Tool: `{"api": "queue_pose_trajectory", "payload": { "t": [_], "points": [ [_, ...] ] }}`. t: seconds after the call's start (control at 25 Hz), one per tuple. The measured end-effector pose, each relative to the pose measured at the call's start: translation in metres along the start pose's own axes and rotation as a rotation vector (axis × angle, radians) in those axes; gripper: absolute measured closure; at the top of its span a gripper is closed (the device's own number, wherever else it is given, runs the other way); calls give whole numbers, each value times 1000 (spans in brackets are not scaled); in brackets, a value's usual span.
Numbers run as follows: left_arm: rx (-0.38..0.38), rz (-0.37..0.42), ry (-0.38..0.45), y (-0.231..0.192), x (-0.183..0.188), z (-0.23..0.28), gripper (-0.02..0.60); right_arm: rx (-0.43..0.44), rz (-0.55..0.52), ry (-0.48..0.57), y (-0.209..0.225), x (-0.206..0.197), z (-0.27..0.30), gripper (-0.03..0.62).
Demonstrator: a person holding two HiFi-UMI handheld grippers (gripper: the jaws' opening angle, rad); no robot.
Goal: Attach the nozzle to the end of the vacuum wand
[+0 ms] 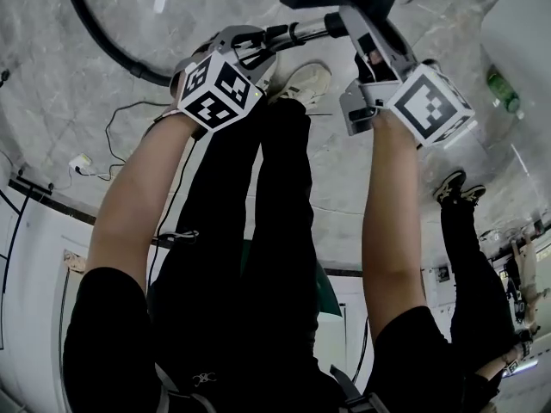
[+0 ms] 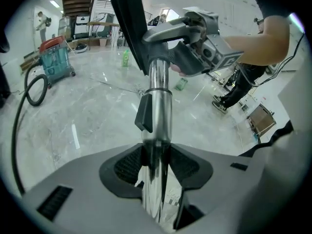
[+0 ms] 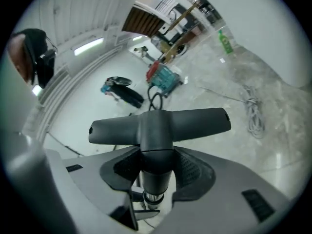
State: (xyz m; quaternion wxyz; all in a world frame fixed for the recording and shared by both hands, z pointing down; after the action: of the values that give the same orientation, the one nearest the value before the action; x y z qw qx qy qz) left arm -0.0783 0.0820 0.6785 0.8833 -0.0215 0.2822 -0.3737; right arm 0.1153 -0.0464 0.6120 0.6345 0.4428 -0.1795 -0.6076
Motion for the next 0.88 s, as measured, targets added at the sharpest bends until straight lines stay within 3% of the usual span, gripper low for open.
{"api": "queue_pose_trajectory", "payload": {
  "t": [0.08,0.12,0.32,0.44,0.56,0.72,0.8,0.88],
  "points": [
    [-7,8,1,3,-2,6,407,-126,56,33,-3,-9,-2,393],
    [-13,11,11,5,-5,6,407,-144,62,31,-4,-13,-3,393],
    [-26,6,55,9,-16,4,405,-127,35,1,-26,-29,-5,393],
    [-23,76,22,11,-9,9,412,-162,42,-4,-37,-31,-5,393],
    [-36,80,18,7,-8,8,419,-58,-20,4,-34,-30,-2,393],
    [-129,56,29,-1,-16,7,420,301,-119,-29,-12,-34,12,395],
    [-139,35,22,-1,-16,7,420,326,-111,-51,-10,-31,17,396],
    [-112,12,12,-1,-13,7,419,218,-70,-28,-14,-29,16,398]
  ]
}}
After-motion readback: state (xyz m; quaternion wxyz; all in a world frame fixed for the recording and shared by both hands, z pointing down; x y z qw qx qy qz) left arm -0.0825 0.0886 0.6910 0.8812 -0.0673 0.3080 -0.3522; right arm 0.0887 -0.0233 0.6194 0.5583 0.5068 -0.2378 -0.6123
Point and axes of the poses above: the fingertips, and each gripper's own axes: z forward along the fingers, y to its right, x out of its top, the point moved 10 cm from there along -z, backward along the fingers, and after that the axes turned 4 degrees about z, right-handed, at the moved point
